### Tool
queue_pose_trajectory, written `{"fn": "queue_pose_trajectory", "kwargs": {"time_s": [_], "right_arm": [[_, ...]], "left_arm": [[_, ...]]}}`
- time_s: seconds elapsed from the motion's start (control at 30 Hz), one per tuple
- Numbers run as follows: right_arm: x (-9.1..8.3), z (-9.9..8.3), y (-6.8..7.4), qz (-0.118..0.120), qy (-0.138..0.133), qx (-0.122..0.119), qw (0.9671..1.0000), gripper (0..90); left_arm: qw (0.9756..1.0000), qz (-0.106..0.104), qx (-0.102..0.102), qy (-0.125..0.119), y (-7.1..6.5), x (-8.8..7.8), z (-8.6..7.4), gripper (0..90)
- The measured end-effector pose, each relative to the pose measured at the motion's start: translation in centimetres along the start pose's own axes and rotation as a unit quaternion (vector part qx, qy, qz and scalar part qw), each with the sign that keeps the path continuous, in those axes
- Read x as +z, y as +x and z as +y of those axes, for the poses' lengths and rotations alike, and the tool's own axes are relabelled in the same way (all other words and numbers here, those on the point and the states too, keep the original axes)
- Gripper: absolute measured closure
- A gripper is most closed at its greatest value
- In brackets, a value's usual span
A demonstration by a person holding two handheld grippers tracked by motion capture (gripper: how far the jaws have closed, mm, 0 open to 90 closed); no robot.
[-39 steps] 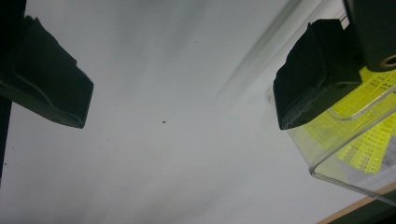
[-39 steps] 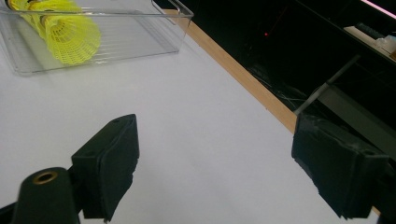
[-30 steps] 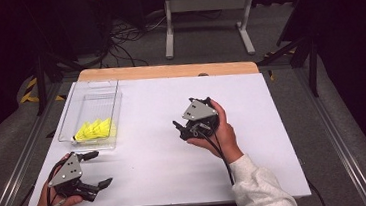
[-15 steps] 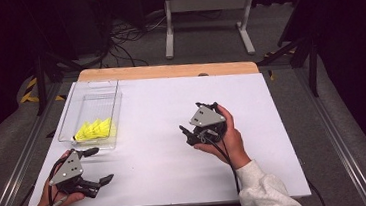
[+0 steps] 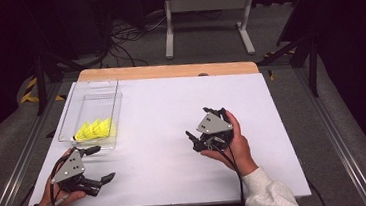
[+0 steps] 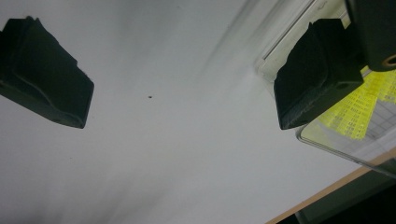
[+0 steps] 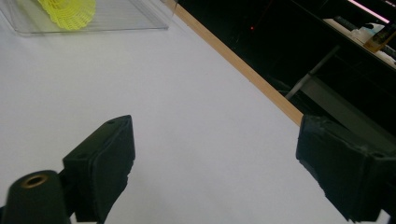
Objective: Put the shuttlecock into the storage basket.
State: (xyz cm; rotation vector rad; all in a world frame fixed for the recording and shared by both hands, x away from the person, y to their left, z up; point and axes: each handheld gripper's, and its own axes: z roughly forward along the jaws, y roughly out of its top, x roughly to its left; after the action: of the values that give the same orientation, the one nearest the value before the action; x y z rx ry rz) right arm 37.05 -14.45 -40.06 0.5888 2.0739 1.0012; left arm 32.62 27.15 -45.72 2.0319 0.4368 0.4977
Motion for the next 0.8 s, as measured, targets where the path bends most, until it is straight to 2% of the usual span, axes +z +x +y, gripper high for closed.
{"fn": "queue_pose_trajectory", "kwargs": {"time_s": [0.23, 0.33, 0.47, 0.63, 0.8], "right_arm": [[-0.8, -1.4, 0.6, -0.002, -0.004, 0.006, 1.0000, 10.6], [-1.1, -2.0, 1.0, -0.007, 0.002, -0.007, 0.9999, 9.8], [-1.5, -2.7, 1.4, -0.009, 0.005, -0.010, 0.9999, 9.4], [-2.2, -3.6, 1.6, -0.012, -0.002, -0.009, 0.9999, 9.4], [-2.8, -4.6, 1.7, -0.013, 0.007, -0.006, 0.9999, 8.8]], "left_arm": [[1.0000, 0.002, 0.001, 0.000, 0.0, 0.2, 0.1, 6.0], [1.0000, 0.003, 0.001, -0.001, 0.0, 0.2, 0.1, 6.0], [1.0000, 0.006, 0.004, -0.003, 0.0, 0.3, 0.2, 6.1], [1.0000, 0.007, 0.004, -0.003, 0.0, 0.4, 0.2, 6.2], [0.9999, 0.009, 0.003, -0.004, 0.1, 0.4, 0.3, 6.3]]}}
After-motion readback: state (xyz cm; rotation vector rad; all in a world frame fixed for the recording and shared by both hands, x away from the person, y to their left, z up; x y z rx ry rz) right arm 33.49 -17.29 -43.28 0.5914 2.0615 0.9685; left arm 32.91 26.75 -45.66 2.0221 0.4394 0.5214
